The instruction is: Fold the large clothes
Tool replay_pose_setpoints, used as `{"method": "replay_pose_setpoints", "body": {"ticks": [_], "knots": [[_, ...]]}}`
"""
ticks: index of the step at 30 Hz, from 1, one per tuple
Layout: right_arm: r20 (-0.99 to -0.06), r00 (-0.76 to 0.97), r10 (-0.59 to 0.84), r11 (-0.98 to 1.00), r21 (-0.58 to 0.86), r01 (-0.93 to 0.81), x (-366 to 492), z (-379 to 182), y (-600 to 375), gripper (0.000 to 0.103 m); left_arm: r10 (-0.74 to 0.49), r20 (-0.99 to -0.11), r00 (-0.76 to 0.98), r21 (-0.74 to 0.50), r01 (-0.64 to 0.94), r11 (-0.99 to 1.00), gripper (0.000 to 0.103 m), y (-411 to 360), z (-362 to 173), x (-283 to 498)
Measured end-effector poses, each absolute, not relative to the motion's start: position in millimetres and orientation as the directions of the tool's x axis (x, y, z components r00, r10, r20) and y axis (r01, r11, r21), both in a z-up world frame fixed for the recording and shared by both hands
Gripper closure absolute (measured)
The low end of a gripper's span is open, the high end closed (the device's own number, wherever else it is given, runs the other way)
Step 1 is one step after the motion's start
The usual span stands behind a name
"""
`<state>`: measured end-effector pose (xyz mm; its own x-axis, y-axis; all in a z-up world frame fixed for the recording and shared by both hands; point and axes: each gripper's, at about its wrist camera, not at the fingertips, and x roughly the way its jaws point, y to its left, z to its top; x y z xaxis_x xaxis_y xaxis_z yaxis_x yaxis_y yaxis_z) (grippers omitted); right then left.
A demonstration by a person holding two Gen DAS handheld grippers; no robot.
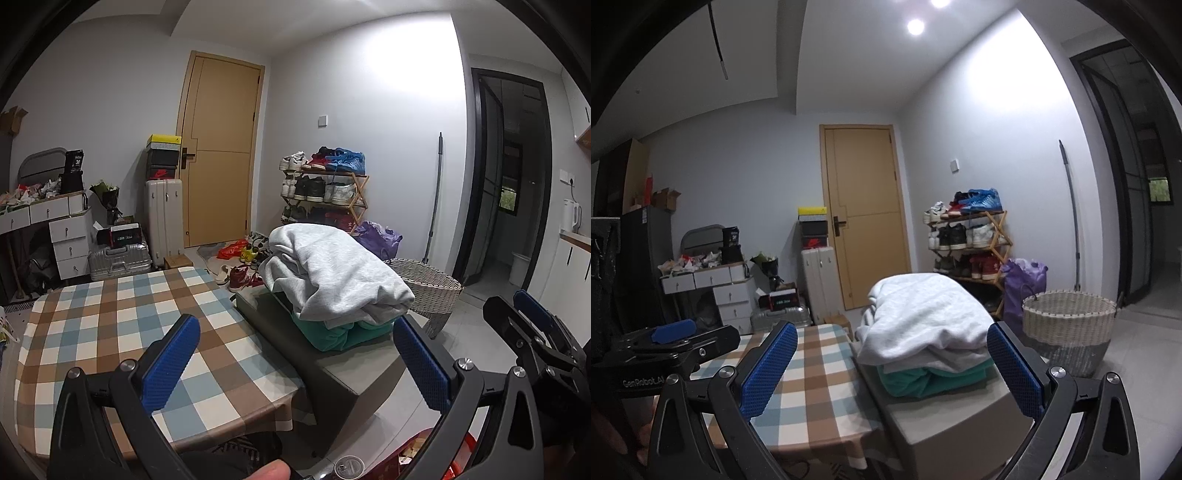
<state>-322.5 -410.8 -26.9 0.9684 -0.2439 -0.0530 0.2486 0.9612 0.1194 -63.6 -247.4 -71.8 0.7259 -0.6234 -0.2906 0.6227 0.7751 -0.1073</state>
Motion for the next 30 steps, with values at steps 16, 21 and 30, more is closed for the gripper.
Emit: {"method": "replay_pose_setpoints", "body": {"ticks": [16, 21, 30], "knots": [[-0.051, 0.969, -0.241, 0.962, 0.119, 0.245, -323.0, -27.6, -406.5, 0.000, -0.631, -0.308, 0.712, -0.110, 0.632, 0.767, 0.001, -251.2, -71.5, -66.0], [-0.051, 0.970, -0.238, 0.963, 0.121, 0.243, -323.4, -27.8, -405.9, 0.000, -0.631, -0.309, 0.712, -0.105, 0.633, 0.767, 0.001, -252.3, -71.5, -66.1], [-0.057, 0.970, -0.238, 0.962, 0.122, 0.244, -323.0, -28.7, -405.1, 0.000, -0.632, -0.317, 0.707, -0.102, 0.637, 0.764, 0.001, -252.8, -69.1, -66.9]]}}
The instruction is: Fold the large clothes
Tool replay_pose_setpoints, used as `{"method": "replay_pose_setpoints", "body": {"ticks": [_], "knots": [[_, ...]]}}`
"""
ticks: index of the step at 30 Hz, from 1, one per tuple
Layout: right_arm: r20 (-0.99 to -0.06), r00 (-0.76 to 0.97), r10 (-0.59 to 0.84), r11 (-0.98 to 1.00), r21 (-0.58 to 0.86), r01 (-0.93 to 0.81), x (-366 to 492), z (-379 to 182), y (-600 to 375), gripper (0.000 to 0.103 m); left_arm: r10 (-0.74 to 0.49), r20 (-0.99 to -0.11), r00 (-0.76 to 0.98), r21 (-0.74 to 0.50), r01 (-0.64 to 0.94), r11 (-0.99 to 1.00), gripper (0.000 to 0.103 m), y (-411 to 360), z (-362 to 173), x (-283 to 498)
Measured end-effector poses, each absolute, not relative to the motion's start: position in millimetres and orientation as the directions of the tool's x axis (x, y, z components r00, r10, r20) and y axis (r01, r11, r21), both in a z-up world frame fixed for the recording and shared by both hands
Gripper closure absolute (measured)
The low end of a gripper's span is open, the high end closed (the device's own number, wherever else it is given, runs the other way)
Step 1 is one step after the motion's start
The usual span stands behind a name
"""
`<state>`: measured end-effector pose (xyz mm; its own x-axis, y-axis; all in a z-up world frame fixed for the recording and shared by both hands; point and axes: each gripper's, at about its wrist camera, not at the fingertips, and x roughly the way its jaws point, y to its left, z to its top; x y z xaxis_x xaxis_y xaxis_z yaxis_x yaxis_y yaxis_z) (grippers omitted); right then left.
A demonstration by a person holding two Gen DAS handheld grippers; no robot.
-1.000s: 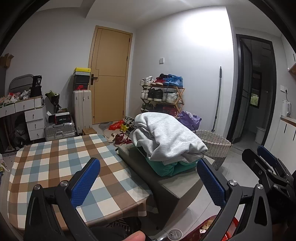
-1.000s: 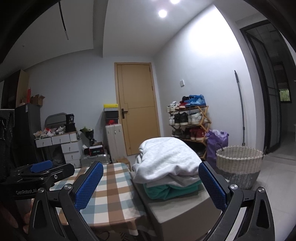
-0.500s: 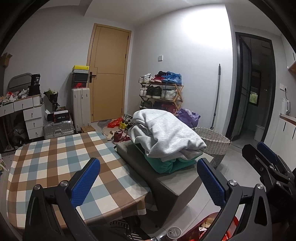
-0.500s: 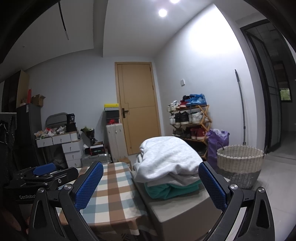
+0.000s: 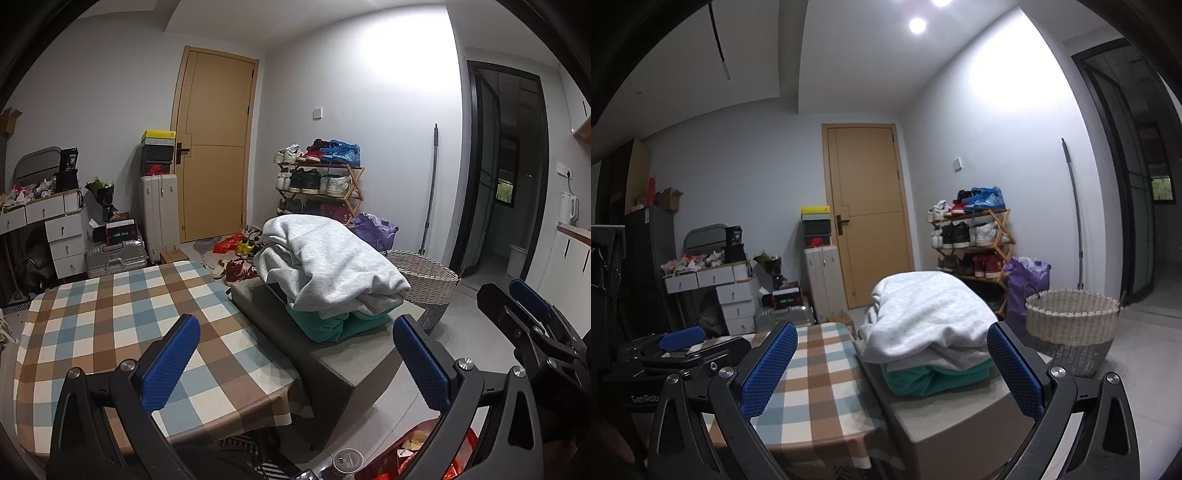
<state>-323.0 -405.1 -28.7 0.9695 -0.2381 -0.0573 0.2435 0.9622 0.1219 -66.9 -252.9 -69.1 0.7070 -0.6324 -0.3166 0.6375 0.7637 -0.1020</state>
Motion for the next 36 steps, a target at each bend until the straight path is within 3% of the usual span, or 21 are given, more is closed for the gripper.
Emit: {"method": "replay_pose_setpoints", "body": {"ticks": [36], "knots": [[-0.093, 0.970, -0.224, 0.958, 0.161, 0.237, -318.2, -33.6, -412.5, 0.000, -0.621, -0.341, 0.706, -0.094, 0.632, 0.769, 0.001, -248.0, -72.8, -57.0]]}}
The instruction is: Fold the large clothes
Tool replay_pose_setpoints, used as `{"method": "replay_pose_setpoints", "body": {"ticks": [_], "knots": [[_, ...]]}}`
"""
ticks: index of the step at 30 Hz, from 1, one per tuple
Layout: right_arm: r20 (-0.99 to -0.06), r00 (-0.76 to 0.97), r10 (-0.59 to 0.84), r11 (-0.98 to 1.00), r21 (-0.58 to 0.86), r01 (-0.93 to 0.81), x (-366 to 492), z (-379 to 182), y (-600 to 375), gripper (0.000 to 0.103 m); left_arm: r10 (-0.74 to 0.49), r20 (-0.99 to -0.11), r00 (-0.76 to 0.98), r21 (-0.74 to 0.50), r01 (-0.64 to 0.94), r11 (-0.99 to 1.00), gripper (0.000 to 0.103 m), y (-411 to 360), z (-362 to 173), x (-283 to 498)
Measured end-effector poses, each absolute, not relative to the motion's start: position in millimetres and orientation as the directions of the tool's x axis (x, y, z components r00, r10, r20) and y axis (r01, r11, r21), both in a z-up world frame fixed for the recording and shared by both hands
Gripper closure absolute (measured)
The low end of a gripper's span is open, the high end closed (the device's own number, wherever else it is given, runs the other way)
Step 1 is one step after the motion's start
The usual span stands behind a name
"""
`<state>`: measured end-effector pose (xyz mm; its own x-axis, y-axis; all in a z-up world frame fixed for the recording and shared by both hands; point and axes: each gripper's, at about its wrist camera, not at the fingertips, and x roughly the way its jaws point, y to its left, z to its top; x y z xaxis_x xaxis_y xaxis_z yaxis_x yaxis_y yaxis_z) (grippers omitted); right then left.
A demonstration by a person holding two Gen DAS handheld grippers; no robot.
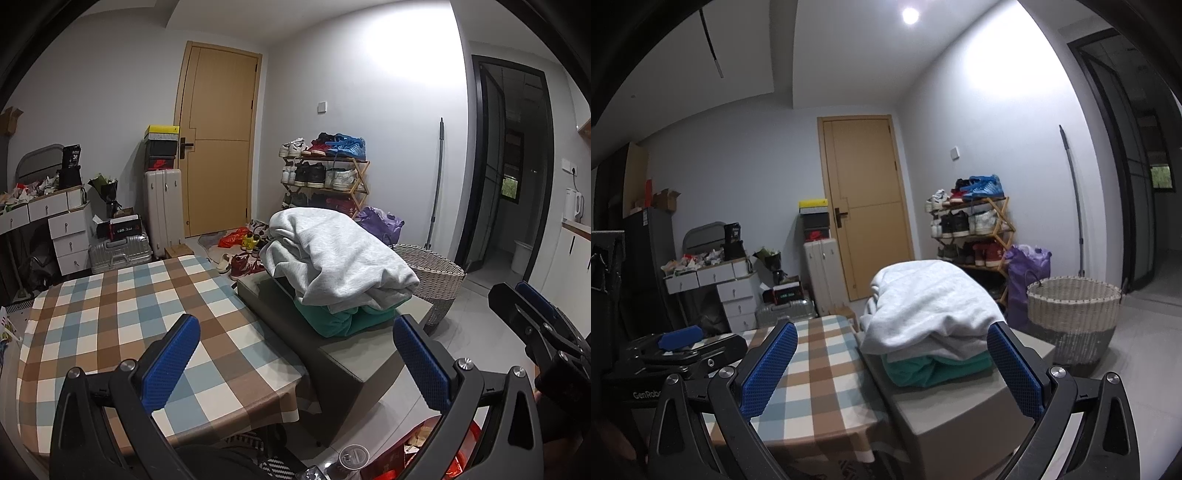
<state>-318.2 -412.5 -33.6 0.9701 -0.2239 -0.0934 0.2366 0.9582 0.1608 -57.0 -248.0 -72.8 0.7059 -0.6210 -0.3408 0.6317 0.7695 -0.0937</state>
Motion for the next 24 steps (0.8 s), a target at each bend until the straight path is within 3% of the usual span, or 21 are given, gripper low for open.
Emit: {"method": "replay_pose_setpoints", "body": {"ticks": [24], "knots": [[-0.073, 0.970, -0.234, 0.968, 0.081, 0.239, -318.5, -34.1, -397.4, 0.000, -0.632, -0.346, 0.693, -0.076, 0.651, 0.755, 0.001, -246.5, -75.7, -61.2]]}}
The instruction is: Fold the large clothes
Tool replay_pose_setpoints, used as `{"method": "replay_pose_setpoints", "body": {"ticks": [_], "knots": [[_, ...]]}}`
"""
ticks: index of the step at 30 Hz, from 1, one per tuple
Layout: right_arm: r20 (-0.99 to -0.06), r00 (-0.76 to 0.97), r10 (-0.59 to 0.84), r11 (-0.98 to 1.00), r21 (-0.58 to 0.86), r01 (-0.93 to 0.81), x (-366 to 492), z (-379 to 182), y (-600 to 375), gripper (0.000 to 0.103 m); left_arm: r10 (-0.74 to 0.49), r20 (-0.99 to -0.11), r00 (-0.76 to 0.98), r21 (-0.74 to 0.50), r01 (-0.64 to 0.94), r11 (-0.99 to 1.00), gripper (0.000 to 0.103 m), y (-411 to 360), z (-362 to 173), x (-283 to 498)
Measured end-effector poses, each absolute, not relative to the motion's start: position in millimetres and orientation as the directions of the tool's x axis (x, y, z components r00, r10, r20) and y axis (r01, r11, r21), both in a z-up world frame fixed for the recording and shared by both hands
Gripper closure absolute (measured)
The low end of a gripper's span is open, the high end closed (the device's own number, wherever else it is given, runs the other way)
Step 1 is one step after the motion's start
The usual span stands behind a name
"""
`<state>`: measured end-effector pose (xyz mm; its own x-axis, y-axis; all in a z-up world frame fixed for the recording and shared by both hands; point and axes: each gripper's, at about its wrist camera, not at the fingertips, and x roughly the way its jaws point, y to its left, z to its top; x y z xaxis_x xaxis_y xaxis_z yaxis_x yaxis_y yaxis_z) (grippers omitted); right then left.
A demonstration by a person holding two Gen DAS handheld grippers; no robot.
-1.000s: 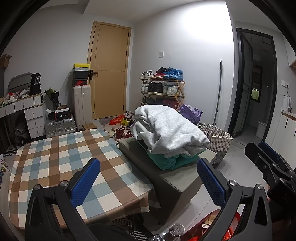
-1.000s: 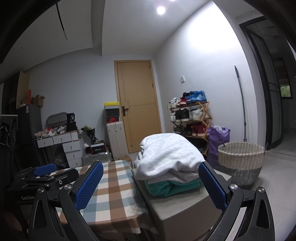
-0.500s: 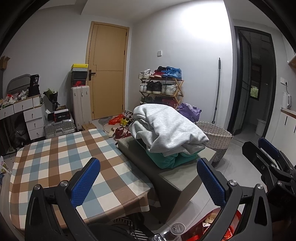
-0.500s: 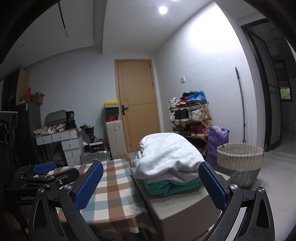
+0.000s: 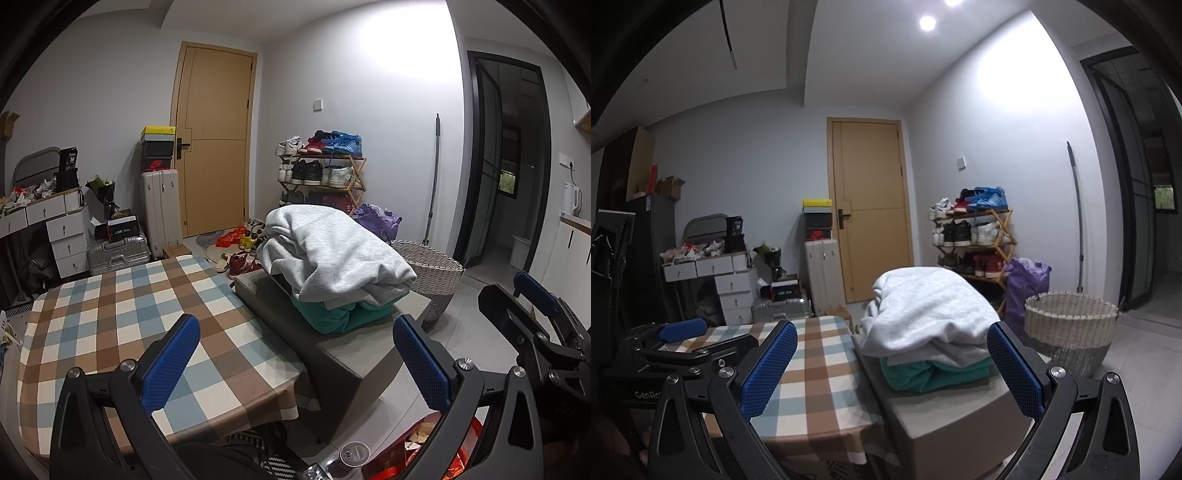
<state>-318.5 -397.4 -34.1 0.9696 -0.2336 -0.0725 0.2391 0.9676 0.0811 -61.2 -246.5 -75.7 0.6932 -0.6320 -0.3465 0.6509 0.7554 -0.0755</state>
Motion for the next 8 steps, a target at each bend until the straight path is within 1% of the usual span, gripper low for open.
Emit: {"method": "replay_pose_setpoints", "body": {"ticks": [8], "knots": [[-0.078, 0.970, -0.230, 0.969, 0.074, 0.235, -316.3, -36.1, -394.4, 0.000, -0.617, -0.337, 0.711, -0.081, 0.631, 0.771, 0.001, -244.7, -78.1, -58.6]]}}
